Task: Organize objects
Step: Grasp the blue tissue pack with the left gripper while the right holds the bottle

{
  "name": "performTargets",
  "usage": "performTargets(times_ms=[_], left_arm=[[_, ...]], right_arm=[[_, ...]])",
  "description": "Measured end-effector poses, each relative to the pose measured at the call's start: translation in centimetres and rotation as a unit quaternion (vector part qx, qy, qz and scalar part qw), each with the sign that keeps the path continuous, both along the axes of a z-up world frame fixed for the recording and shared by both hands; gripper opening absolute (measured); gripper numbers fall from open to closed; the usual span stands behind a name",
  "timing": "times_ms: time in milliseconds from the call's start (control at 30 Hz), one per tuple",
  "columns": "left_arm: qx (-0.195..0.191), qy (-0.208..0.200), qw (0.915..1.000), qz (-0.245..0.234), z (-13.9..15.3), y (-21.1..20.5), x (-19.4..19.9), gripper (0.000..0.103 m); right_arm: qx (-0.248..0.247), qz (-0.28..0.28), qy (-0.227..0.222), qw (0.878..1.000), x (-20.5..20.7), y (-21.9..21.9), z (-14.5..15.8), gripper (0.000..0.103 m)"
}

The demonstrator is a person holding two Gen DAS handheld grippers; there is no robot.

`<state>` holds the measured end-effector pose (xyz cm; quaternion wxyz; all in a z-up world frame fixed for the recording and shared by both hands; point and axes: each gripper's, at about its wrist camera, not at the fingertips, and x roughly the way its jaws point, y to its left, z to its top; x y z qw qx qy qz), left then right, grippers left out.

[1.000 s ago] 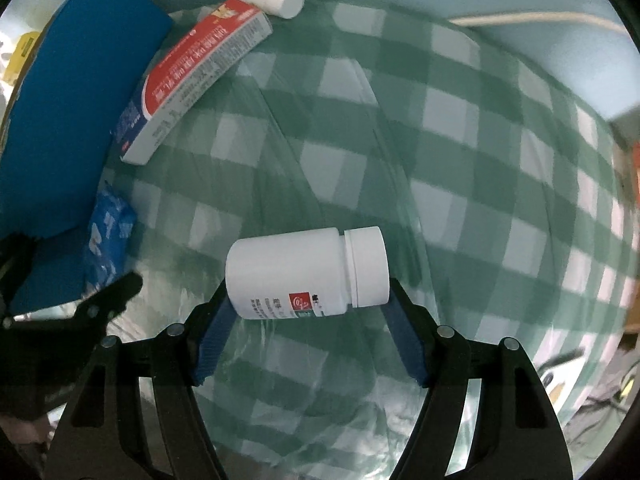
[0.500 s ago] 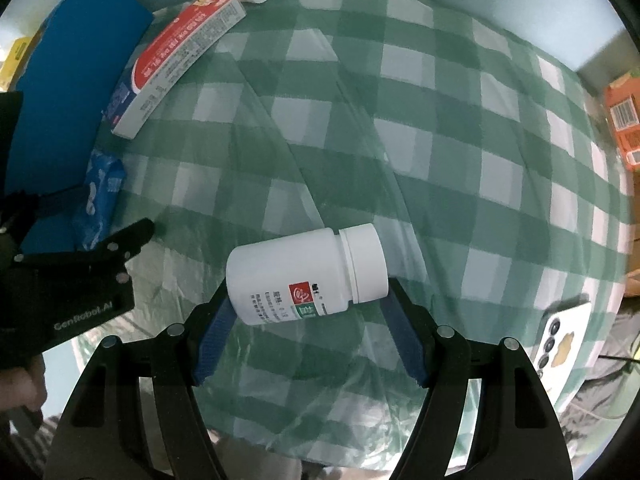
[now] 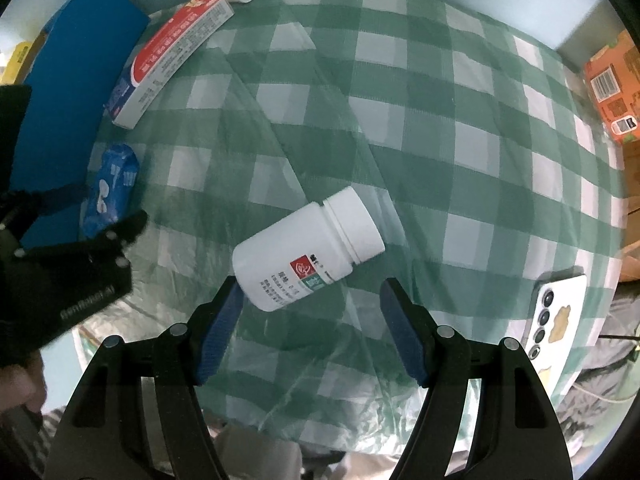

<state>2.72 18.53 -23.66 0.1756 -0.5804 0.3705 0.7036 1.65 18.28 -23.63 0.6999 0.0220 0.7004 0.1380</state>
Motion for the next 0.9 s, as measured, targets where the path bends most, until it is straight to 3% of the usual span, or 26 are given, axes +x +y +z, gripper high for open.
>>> performTargets(times_ms=[400, 600, 733, 833, 900], left_arm=[[0.033, -0.075, 0.9942, 0.069, -2.1, -2.0, -3.5, 0.080], [0.061, -0.096, 0.9907, 0.075, -2.4, -1.7, -4.3, 0.084], [0.064, -0.088, 0.9917, 0.069, -2.5, -1.1, -4.3, 0.087], [0.072, -0.083, 0.9918, 0.066, -2.3, -0.9, -4.2, 0.080], [0.080, -0.074, 0.9923, 0.059, -1.8, -0.7, -3.9, 0.057]], right_arm=[[0.001, -0.011, -0.022, 1.000, -0.5, -1.7, 0.7, 0.074], [-0.033, 0.048, -0.041, 0.997, -0.8, -1.9, 0.5, 0.083], [-0.047, 0.090, -0.042, 0.994, -0.8, -2.0, 0.1, 0.083], [-0.056, 0.114, -0.049, 0.991, -0.6, -2.2, -0.2, 0.083], [-0.056, 0.127, -0.050, 0.989, -0.5, -2.4, -0.3, 0.083]])
